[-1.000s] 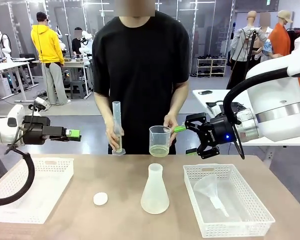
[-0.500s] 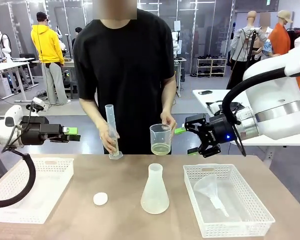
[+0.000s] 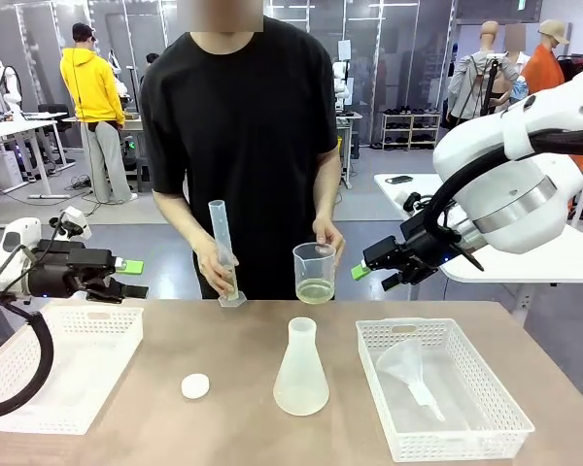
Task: Prepare the solutions needed for the experiment.
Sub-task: Pick up the Plastic Funnel and insert it into the Big flask.
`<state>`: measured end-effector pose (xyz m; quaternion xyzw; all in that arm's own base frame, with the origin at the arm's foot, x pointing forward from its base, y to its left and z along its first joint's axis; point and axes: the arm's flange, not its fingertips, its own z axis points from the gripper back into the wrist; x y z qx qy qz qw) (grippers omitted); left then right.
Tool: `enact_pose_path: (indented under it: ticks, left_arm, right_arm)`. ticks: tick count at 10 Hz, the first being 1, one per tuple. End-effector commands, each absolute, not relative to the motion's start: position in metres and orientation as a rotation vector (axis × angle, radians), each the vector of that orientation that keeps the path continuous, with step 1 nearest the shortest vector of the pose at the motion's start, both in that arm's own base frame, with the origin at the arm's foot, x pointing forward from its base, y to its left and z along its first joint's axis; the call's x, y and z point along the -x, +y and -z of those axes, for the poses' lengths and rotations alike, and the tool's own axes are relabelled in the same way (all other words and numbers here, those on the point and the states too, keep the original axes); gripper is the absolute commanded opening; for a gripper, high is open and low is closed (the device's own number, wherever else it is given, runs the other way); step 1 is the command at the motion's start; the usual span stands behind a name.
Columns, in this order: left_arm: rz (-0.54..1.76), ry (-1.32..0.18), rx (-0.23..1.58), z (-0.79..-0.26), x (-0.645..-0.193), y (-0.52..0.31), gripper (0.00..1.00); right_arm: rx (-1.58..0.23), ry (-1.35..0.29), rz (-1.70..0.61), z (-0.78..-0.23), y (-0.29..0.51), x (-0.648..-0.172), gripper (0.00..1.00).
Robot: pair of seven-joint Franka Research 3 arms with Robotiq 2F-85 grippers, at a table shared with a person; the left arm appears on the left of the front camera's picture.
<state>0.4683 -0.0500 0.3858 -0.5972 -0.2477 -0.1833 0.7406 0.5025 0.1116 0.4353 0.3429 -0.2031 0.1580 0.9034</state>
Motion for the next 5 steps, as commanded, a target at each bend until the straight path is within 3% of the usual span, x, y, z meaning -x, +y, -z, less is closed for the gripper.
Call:
enact_pose_path:
  ticks: [1,4,5]
  left_arm:
    - [0.409,-0.572,1.304,-0.388,-0.473,-0.053,1.0]
    - [0.409,-0.572,1.304,-0.388,-0.473,-0.053,1.0]
    - [0.409,-0.572,1.304,-0.388,-0.473,-0.053,1.0]
  right_arm:
    - [-0.76,-0.392,-0.278,-0.439,0.112,-0.491,1.0]
    - [-0.732,-0.404,-0.311,-0.436,0.112,-0.498,1.0]
    - [-0.625,-0.403,-0.564,-0.437,0.116,-0.516,1.0]
